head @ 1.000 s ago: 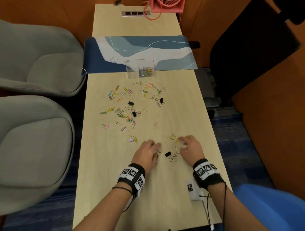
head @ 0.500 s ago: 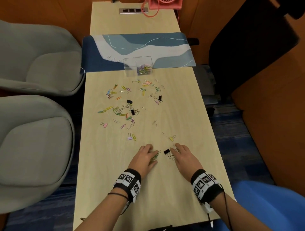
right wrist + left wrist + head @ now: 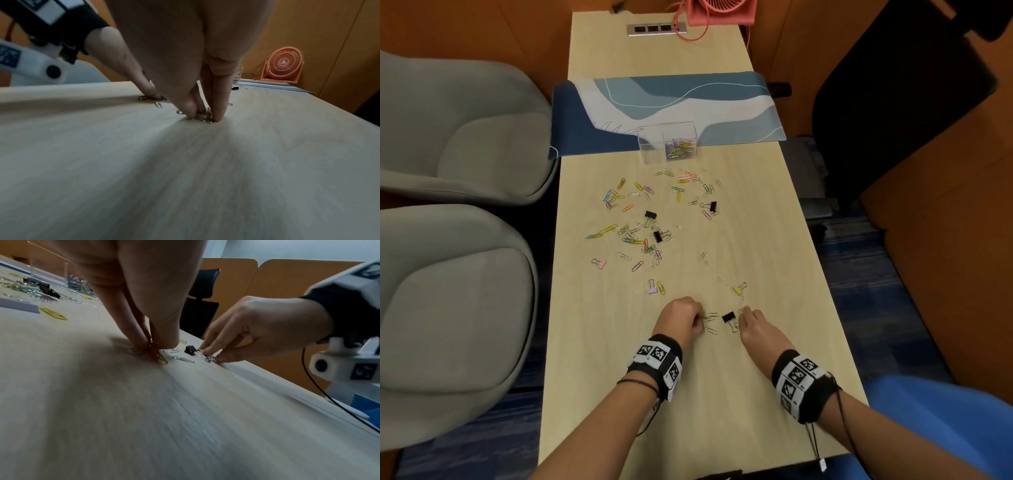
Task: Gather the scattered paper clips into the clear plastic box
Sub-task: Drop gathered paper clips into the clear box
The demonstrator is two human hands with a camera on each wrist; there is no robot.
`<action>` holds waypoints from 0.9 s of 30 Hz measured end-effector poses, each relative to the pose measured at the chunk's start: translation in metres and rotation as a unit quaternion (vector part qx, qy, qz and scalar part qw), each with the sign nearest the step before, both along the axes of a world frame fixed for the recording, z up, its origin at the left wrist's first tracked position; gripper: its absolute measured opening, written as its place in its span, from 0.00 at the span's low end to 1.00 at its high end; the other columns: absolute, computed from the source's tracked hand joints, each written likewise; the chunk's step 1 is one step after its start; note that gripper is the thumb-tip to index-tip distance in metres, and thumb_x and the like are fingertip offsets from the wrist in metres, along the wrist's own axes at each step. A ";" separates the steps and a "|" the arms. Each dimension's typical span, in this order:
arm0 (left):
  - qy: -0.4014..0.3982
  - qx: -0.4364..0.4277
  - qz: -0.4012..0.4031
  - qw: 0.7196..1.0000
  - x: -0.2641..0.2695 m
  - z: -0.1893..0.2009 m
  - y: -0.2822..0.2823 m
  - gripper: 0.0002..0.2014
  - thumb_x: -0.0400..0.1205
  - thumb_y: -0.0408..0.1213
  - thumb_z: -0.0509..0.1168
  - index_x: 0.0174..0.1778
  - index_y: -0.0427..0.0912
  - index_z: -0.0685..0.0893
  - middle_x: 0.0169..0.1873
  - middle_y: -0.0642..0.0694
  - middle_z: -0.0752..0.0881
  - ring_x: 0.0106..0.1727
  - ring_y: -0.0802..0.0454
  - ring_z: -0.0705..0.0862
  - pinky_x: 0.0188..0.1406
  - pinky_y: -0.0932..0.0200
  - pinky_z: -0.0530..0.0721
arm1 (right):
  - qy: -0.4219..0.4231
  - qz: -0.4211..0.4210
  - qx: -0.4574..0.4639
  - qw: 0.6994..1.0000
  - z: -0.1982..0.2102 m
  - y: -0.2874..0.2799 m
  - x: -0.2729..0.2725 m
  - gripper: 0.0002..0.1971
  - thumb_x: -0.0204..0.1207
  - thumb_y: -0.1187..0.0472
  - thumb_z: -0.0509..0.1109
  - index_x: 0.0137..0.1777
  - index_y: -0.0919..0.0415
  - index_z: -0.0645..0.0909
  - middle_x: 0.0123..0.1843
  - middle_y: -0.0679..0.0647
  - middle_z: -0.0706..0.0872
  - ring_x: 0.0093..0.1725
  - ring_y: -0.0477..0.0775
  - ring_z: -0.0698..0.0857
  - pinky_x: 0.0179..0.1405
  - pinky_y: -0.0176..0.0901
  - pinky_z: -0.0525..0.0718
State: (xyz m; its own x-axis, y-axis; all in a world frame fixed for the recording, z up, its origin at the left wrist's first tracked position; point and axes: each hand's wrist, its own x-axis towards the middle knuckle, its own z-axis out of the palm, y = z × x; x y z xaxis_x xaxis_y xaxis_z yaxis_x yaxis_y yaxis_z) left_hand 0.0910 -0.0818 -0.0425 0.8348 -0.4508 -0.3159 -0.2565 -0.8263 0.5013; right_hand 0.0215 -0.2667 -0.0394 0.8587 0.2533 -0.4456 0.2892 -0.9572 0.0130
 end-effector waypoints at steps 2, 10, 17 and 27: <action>0.014 0.025 -0.002 1.000 0.004 0.003 -0.003 0.09 0.75 0.33 0.64 0.46 0.40 0.89 0.44 0.44 0.87 0.46 0.45 0.85 0.45 0.58 0.82 | 0.011 0.003 -0.006 1.000 -0.001 0.000 -0.001 0.18 0.70 0.83 0.58 0.57 0.73 0.80 0.54 0.65 0.79 0.50 0.59 0.77 0.43 0.45 0.86; 0.052 0.090 -0.018 0.994 0.025 0.015 -0.016 0.04 0.71 0.37 0.71 0.38 0.43 0.82 0.43 0.44 0.85 0.45 0.44 0.85 0.42 0.57 0.82 | 0.044 0.022 -0.019 0.999 0.027 0.014 0.030 0.09 0.67 0.78 0.70 0.45 0.68 0.84 0.48 0.63 0.82 0.46 0.61 0.83 0.41 0.47 0.86; 0.098 0.009 0.005 0.995 0.037 0.011 -0.008 0.12 0.65 0.37 0.78 0.27 0.46 0.79 0.33 0.49 0.84 0.36 0.50 0.83 0.32 0.64 0.78 | 0.083 -0.129 0.078 0.985 0.024 0.000 0.069 0.09 0.75 0.71 0.65 0.48 0.63 0.86 0.49 0.56 0.86 0.48 0.57 0.85 0.47 0.43 0.84; 0.070 -0.243 0.185 0.950 0.136 0.035 0.022 0.11 0.62 0.26 0.77 0.25 0.45 0.83 0.29 0.45 0.88 0.28 0.60 0.81 0.34 0.62 0.85 | 0.030 -0.452 0.519 0.725 0.086 -0.048 0.177 0.06 0.62 0.74 0.81 0.37 0.69 0.88 0.39 0.61 0.92 0.40 0.55 0.91 0.47 0.43 0.89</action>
State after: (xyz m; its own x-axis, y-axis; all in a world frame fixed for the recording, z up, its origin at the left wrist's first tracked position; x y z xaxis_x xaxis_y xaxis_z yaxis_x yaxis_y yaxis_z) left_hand 0.2275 -0.0601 -0.0071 0.9295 -0.2557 -0.2658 0.1041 -0.5096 0.8541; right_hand 0.1988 -0.3151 0.0467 0.8696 -0.1758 -0.4614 -0.4924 -0.2405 -0.8365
